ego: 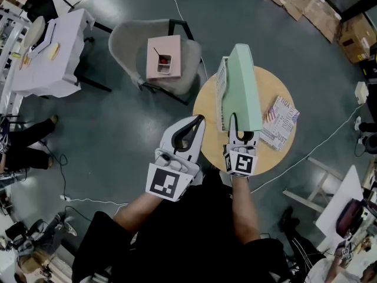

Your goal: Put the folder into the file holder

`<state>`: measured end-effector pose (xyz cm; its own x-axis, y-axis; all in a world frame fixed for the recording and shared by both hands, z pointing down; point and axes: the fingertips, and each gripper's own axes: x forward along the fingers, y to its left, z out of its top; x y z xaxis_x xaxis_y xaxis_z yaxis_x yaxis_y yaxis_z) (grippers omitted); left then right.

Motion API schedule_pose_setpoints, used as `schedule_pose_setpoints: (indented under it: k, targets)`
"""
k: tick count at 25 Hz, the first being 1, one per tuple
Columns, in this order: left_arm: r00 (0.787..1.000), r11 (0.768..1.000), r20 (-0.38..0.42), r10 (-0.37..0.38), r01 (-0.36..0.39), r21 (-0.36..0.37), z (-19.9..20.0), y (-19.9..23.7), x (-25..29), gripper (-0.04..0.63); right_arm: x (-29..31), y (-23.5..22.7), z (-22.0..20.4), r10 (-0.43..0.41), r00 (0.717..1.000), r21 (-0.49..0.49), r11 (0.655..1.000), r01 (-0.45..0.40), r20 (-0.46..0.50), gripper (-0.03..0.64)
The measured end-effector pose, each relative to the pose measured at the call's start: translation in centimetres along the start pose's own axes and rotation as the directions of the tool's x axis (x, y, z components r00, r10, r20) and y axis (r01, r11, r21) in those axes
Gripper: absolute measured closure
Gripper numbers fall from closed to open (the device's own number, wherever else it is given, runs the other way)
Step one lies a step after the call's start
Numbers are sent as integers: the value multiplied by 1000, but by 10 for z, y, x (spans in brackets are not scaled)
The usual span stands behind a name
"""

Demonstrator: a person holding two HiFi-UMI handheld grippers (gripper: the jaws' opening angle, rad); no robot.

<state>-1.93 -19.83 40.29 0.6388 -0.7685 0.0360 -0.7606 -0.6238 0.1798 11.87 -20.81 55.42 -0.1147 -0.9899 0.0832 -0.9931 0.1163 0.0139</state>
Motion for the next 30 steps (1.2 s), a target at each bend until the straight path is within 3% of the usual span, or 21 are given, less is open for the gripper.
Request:
schedule_pose_setpoints:
  k: [30]
  targets:
    - [1000,1000,8,-8,8,-11,2,-3,-3,588,3,4,-37,4,990,-22,1000,-8,-143,471]
